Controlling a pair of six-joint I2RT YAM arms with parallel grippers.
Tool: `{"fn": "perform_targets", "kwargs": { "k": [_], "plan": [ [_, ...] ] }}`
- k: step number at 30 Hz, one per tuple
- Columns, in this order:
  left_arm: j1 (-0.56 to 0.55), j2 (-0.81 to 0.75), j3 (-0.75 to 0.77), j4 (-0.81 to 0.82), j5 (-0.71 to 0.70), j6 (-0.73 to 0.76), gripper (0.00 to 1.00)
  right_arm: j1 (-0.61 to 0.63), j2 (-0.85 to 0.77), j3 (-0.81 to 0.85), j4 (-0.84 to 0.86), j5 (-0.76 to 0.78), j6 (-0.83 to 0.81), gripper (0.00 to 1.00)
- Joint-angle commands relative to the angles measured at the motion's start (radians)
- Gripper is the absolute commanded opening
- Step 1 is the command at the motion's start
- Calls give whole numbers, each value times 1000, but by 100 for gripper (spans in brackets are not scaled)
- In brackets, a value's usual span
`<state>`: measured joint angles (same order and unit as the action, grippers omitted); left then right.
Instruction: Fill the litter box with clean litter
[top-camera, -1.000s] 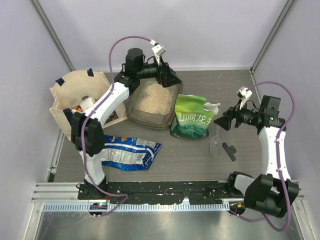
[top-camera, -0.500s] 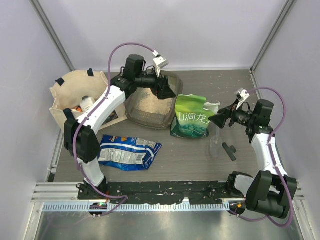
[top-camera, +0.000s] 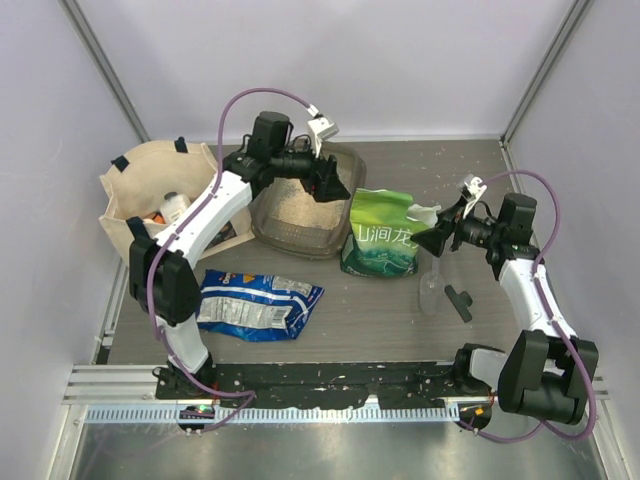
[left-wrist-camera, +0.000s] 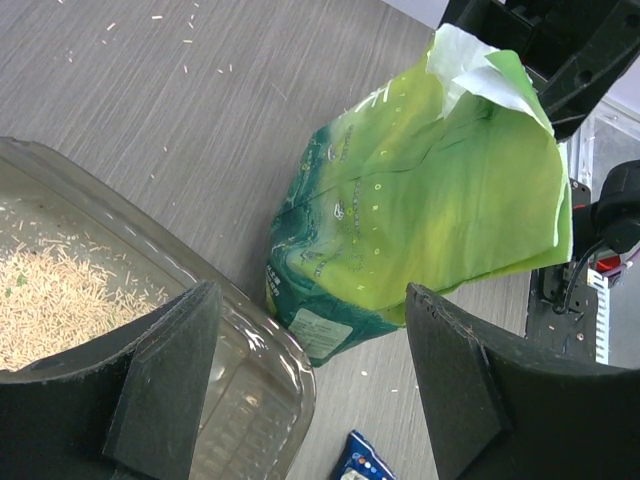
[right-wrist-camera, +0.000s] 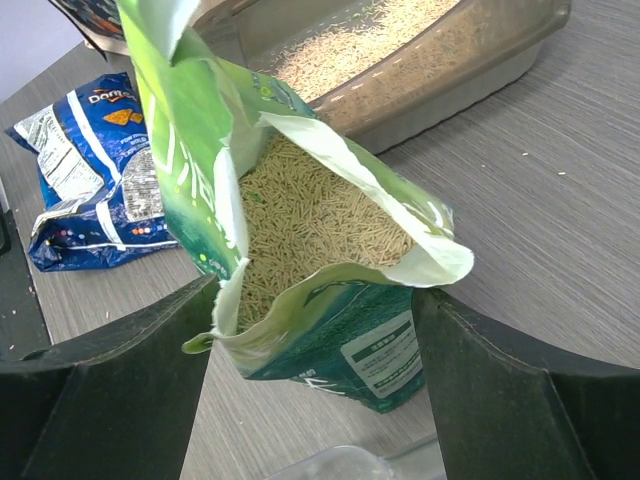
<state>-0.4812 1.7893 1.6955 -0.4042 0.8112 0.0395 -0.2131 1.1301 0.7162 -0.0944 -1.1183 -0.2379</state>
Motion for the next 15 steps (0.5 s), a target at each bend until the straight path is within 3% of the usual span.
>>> {"fn": "perform_targets", "kwargs": {
  "k": [1,15],
  "plan": [
    [1,12,41,-33,12,37,77,1,40,54,88,-9,-35,82],
    [-2,73,130,-169,56,92,77,3,69,140,-40,-152,-147,78]
  ]
}}
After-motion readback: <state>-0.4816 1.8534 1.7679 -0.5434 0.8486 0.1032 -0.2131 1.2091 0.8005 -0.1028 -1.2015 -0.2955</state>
